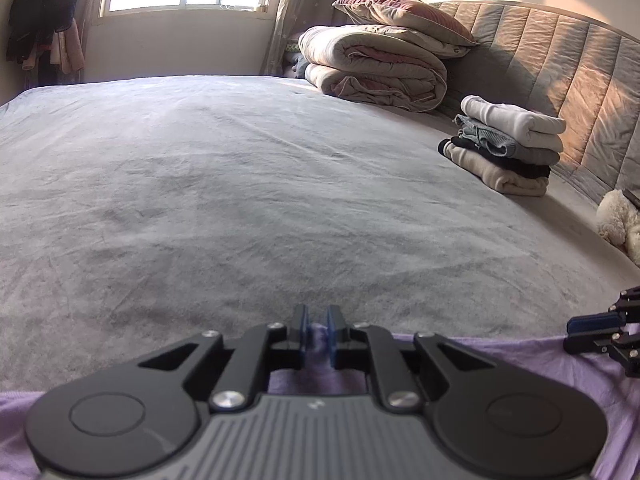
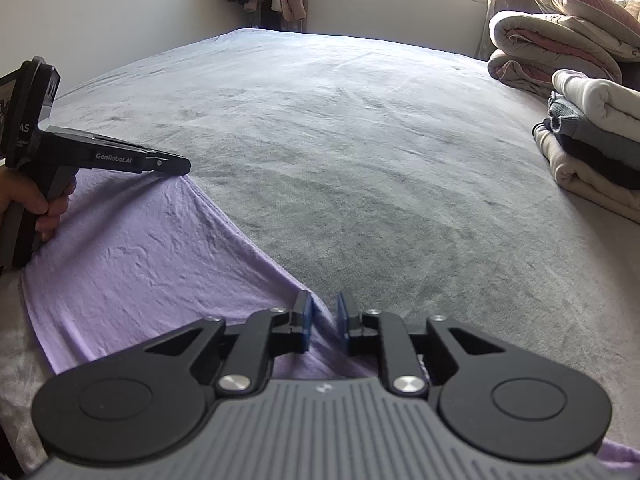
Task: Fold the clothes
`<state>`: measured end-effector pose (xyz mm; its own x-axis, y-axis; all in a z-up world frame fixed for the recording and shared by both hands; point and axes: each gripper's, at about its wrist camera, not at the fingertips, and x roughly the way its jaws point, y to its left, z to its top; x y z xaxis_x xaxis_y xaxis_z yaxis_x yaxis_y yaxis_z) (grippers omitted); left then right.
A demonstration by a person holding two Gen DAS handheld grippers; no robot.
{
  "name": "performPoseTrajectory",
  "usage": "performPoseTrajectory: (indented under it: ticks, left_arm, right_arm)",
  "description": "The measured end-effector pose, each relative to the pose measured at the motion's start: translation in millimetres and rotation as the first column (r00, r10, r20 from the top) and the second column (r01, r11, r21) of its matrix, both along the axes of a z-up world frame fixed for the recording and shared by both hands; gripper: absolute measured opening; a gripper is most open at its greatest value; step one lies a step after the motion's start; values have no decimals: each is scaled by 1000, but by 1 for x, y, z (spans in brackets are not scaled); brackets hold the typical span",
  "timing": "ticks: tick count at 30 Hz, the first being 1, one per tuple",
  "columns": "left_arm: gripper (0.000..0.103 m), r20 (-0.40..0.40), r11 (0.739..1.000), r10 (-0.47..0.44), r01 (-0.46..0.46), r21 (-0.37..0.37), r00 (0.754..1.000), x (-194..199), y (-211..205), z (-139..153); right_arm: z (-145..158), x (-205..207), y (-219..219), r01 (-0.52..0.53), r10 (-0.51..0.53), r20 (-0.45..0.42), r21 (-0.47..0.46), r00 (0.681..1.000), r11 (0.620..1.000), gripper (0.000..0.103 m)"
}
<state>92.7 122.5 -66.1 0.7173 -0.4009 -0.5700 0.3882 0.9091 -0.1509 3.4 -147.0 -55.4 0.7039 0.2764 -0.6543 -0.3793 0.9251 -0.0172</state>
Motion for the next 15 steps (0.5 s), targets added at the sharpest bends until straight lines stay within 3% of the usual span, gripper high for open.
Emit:
performPoseTrajectory:
  ticks: [1,3,5,9,15]
  left_arm:
    - [52,7,1000,2,-2,2,1000,-2,-1,2]
    - [61,22,1000,9,-10,9,1000,-6,-3,7]
    - [64,29,1000,12,-12,1,1000,-11,-5,13]
    - [84,46,1000,12,-12,-14,999,-25,-11,27]
    - [92,84,1000,12,-11,-12,996,-53,-27,45]
  right_arm:
    - [1,-1,-3,15,-15,4,0,1000,1000,43]
    - [4,-3,-10,46,-46,10,9,999,999,45]
    - [6,-6,-19,75,-75,6,18,997,997,45]
    - [11,-16,-37,135,-135,3,30,991,990,51]
    - [19,-37,-57,216,-217,3,49,976,975,56]
